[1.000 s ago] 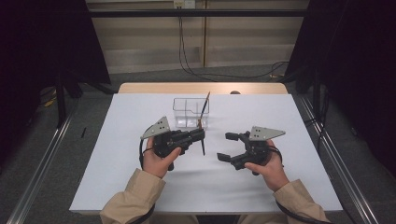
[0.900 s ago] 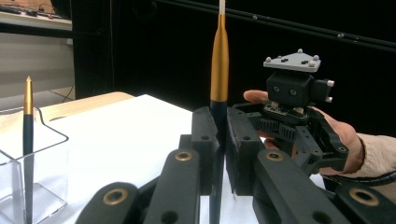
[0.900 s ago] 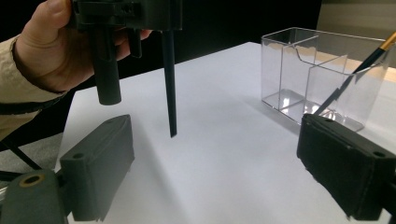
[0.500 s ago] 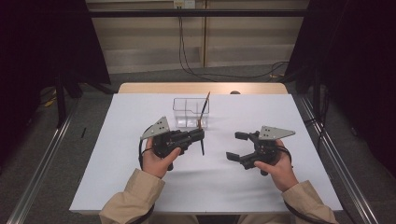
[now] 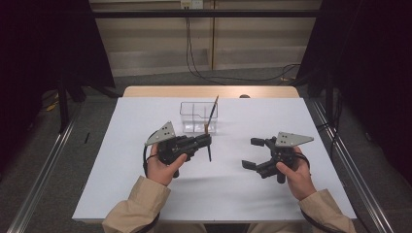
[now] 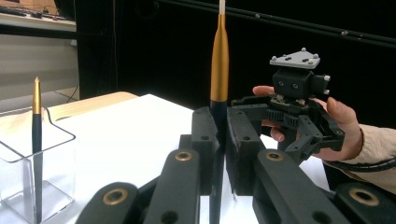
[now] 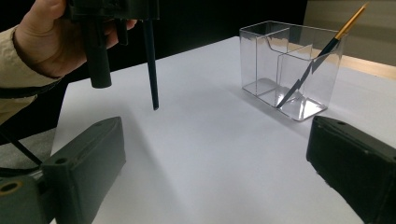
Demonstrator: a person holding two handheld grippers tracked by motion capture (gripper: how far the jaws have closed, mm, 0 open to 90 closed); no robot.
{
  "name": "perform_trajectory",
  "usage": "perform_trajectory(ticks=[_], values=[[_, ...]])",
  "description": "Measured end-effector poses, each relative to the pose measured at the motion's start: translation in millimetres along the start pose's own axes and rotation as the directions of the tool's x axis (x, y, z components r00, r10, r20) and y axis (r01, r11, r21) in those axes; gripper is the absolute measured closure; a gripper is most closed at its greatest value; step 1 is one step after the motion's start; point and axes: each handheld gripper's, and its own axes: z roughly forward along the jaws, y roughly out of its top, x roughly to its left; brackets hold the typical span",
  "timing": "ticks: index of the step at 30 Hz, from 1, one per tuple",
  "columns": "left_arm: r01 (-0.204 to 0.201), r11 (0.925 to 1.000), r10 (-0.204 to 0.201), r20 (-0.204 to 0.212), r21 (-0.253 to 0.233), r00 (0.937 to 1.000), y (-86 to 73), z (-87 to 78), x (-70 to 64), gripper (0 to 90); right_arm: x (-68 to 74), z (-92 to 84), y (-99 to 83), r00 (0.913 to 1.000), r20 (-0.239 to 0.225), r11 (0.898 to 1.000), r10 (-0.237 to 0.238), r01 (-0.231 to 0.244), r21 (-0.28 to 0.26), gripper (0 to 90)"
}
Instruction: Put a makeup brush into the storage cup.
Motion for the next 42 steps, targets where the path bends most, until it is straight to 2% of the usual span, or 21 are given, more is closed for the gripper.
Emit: perform_trajectory(ticks=[8, 23, 42], values=[[-0.001, 1.0, 0.001, -0.009, -0.004, 1.0, 0.2, -1.8, 0.1, 83.2, -0.7, -5.0, -2.0, 0.9999, 0.001, 1.0, -0.016, 0.016, 0.007, 3.0], [-0.008, 1.0, 0.008, -0.014, 0.005, 0.9999, -0.3, -2.6, 0.7, 83.2, -3.6, -21.1, -4.4, 0.9994, 0.03, 1.0, -0.017, 0.017, 0.006, 2.6], [-0.004, 1.0, 0.004, -0.01, 0.009, 0.9999, -0.6, -3.6, 2.1, 83.2, -5.2, -35.1, -9.8, 0.999, 0.041, 1.0, -0.019, 0.018, 0.02, 2.6]])
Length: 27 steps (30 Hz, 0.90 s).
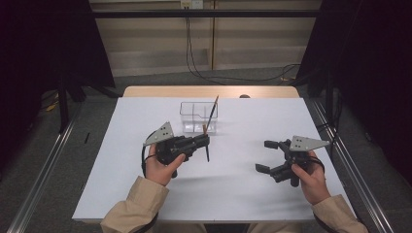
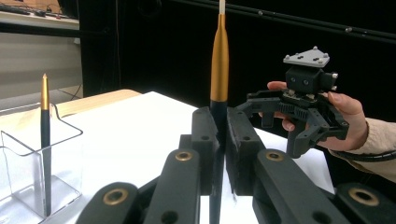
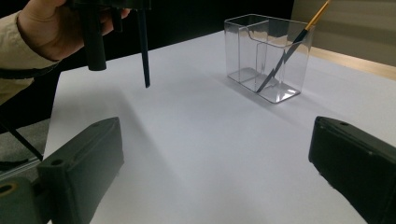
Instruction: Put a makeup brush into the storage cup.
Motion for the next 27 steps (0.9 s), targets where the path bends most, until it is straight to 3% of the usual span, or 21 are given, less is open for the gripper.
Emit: perform_trajectory(ticks=[27], values=[[-0.001, 1.0, 0.001, -0.005, 0.009, 1.0, 7.8, -0.1, 2.7, 83.3, -5.0, -26.6, -5.6, 0.9991, 0.039, 1.0, 0.019, -0.018, -0.019, 2.7]])
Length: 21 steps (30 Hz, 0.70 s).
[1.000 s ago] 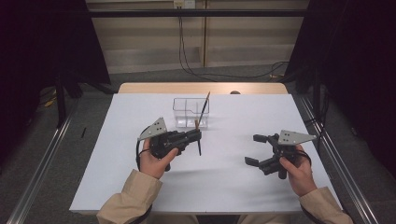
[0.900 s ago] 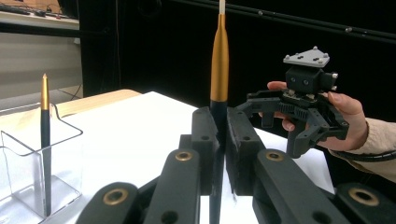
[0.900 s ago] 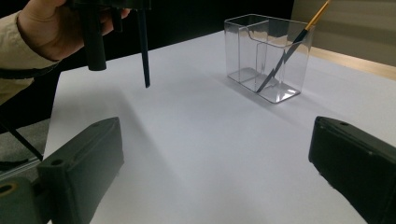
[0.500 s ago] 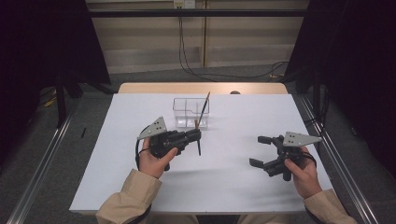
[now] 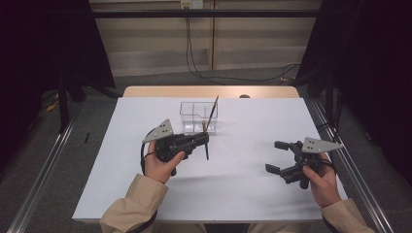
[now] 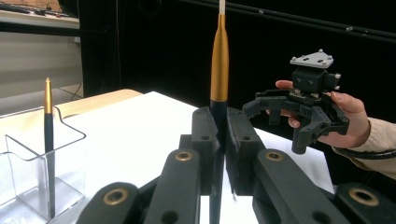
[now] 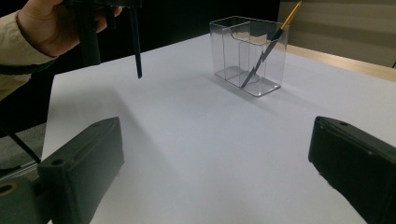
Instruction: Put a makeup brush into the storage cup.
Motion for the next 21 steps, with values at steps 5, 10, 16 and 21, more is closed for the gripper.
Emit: perform_trajectory(ticks=[5, 10, 16, 21], values=[[-0.001, 1.0, 0.001, -0.004, -0.003, 1.0, 3.5, 0.1, 2.1, 83.3, -0.8, -5.3, -3.0, 0.9999, 0.009, 1.0, 0.007, -0.007, -0.006, 2.7], [-0.004, 1.0, 0.004, -0.01, -0.003, 0.9999, 5.5, 0.0, 3.4, 83.3, -0.7, -9.0, -3.7, 0.9998, 0.014, 1.0, 0.015, -0.014, -0.018, 2.7], [-0.004, 1.0, 0.004, -0.021, -0.005, 0.9998, 9.0, -0.7, 4.8, 83.3, -0.9, -11.1, -4.7, 0.9997, 0.016, 1.0, 0.019, -0.019, -0.021, 2.8], [-0.007, 0.9999, 0.007, -0.032, -0.01, 0.9995, 14.0, -0.6, 7.6, 83.3, -1.5, -13.2, -5.9, 0.9996, 0.017, 1.0, 0.021, -0.02, -0.024, 2.8]])
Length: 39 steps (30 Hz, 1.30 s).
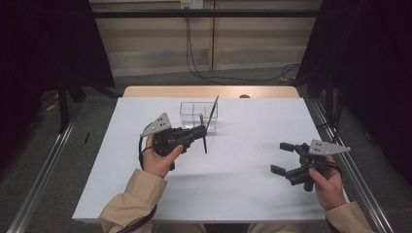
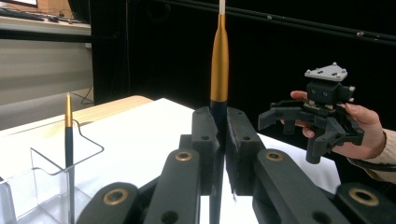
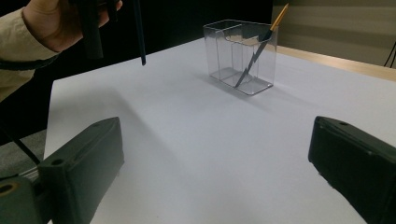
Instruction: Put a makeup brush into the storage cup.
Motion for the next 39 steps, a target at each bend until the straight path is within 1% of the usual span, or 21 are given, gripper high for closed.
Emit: perform_trajectory(ticks=[5, 9, 13, 15, 16, 20, 32, 34, 39], values=[[0.008, 1.0, -0.008, -0.012, 0.004, 0.9999, 2.8, 2.1, 3.8, 83.3, -0.1, -0.9, 0.0, 1.0, 0.001, 1.0, -0.002, 0.002, -0.003, 2.9], [0.007, 1.0, -0.007, -0.015, 0.003, 0.9999, 5.1, 4.2, 5.8, 83.3, -0.5, -1.0, -0.2, 1.0, 0.001, 1.0, -0.003, 0.003, -0.002, 3.1], [0.003, 0.9999, -0.003, -0.026, 0.013, 0.9997, 9.2, 8.8, 10.0, 83.3, -0.1, -1.2, 0.0, 1.0, -0.002, 1.0, -0.005, 0.005, -0.002, 3.1], [0.006, 0.9999, -0.006, -0.03, 0.011, 0.9995, 10.4, 10.6, 11.7, 83.3, -0.5, -1.8, 0.0, 1.0, 0.0, 1.0, -0.005, 0.005, -0.003, 3.0], [0.005, 0.9998, -0.004, -0.034, 0.019, 0.9994, 11.5, 11.3, 12.7, 83.3, -0.5, -1.8, 0.0, 1.0, 0.0, 1.0, -0.003, 0.003, -0.007, 3.0], [0.005, 0.9997, -0.004, -0.036, 0.023, 0.9993, 12.9, 14.6, 14.6, 83.3, -1.2, -3.5, 0.1, 1.0, 0.004, 1.0, -0.004, 0.004, -0.009, 3.0], [-0.005, 0.9997, 0.006, -0.066, 0.023, 0.9978, 23.8, 21.6, 22.4, 83.3, -2.0, -4.2, -0.7, 0.9999, 0.01, 1.0, -0.007, 0.007, -0.003, 3.1], [-0.009, 0.9997, 0.01, -0.077, 0.023, 0.997, 26.4, 22.9, 25.0, 83.3, -1.8, -4.6, -0.3, 0.9999, 0.01, 1.0, -0.007, 0.007, -0.005, 3.1], [-0.014, 0.9995, 0.017, -0.081, 0.028, 0.9966, 30.1, 24.9, 27.0, 83.3, -1.9, -5.6, -0.4, 0.9999, 0.013, 1.0, -0.008, 0.008, -0.005, 3.1]])
